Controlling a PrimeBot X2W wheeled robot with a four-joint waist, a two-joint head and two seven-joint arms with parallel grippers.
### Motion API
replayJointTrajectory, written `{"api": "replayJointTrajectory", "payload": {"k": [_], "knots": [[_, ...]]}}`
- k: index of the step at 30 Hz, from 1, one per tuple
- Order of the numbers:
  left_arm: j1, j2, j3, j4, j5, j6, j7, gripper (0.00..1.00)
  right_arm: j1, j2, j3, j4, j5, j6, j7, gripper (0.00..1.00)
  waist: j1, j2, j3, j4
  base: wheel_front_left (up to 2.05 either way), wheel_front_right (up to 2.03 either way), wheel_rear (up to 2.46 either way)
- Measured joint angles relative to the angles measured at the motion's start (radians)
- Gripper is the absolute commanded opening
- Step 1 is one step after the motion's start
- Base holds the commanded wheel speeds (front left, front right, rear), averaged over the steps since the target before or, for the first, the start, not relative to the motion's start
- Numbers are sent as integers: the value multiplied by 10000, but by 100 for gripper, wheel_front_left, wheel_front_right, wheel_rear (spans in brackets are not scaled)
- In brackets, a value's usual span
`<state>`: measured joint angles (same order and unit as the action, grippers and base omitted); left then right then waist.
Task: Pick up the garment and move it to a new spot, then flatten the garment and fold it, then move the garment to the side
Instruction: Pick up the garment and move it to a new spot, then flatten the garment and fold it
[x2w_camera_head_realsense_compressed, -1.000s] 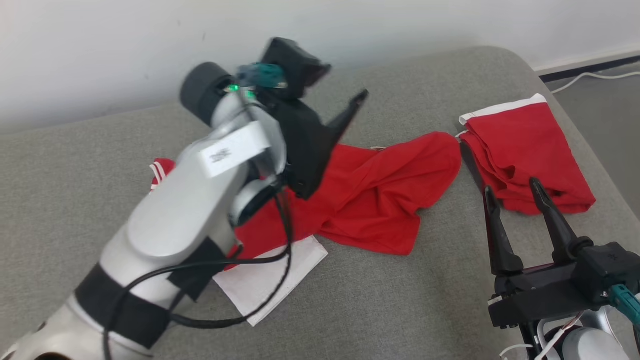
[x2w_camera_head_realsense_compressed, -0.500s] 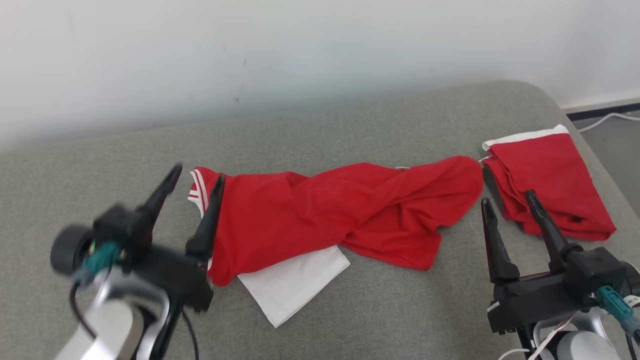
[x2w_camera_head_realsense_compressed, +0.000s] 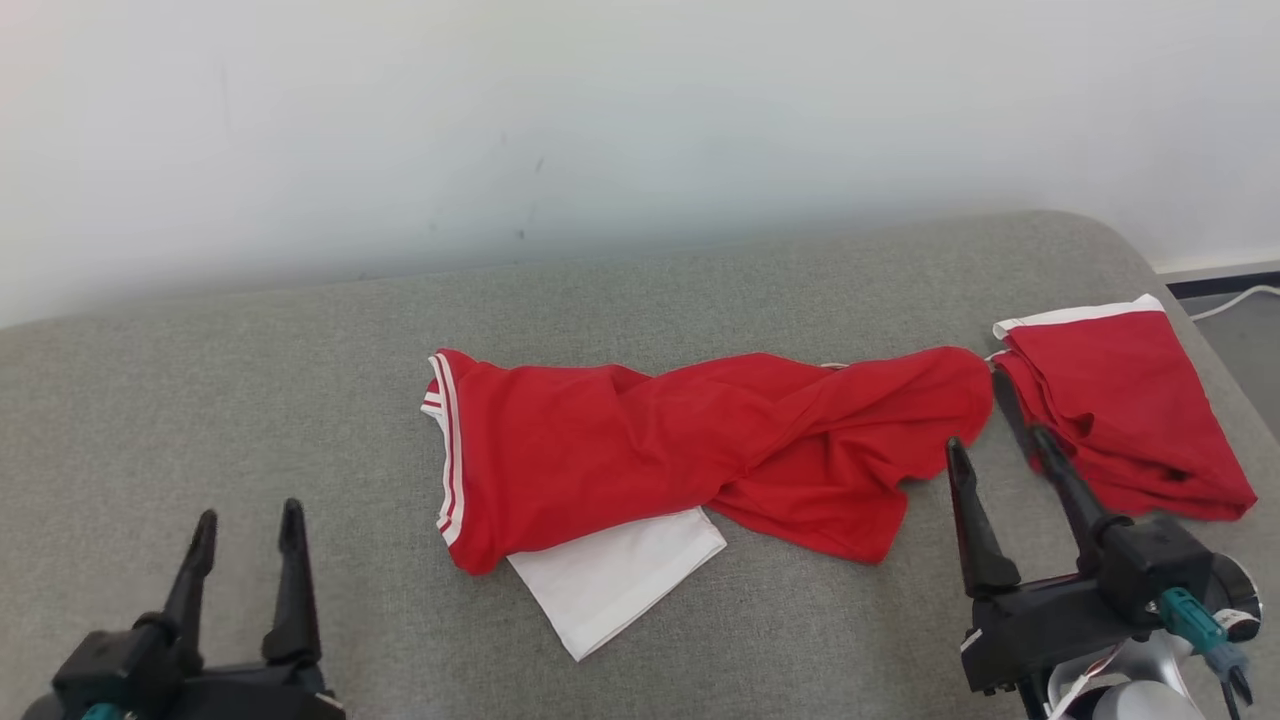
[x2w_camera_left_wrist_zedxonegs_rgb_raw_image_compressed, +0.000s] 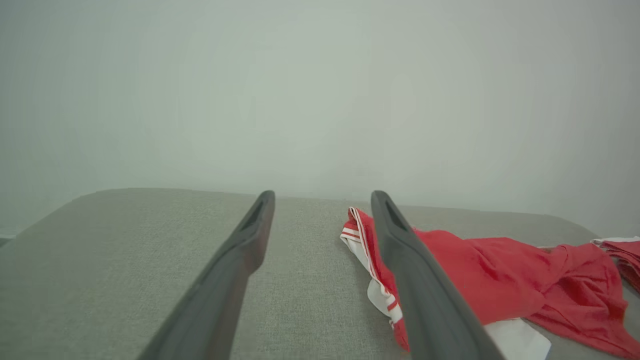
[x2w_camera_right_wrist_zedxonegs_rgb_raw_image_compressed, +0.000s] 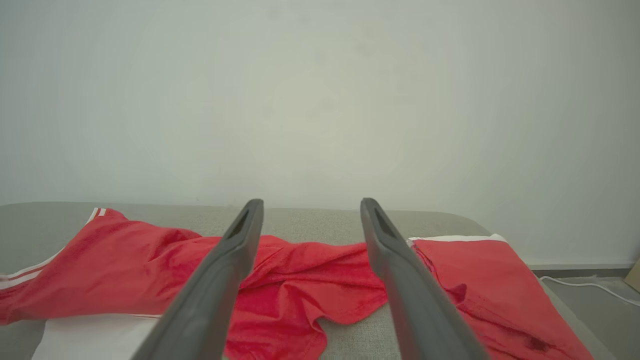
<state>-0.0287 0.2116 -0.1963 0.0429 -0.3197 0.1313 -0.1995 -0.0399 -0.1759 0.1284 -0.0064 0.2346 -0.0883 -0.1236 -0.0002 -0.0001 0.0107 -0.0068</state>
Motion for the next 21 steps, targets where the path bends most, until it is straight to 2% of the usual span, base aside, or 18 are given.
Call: {"api": "replayJointTrajectory", "payload": {"k": [6,21], "knots": [[432,-238,621,-75,407,2,-88,100,-175,-2,119,372,-2,107,-15,100,1,1,116,-138,0,0,0],[651,-433,366,-548,660,2,100,100,-380,-13,127,520,-10,180,-343,100,2,1,356,-314,0,0,0]]}}
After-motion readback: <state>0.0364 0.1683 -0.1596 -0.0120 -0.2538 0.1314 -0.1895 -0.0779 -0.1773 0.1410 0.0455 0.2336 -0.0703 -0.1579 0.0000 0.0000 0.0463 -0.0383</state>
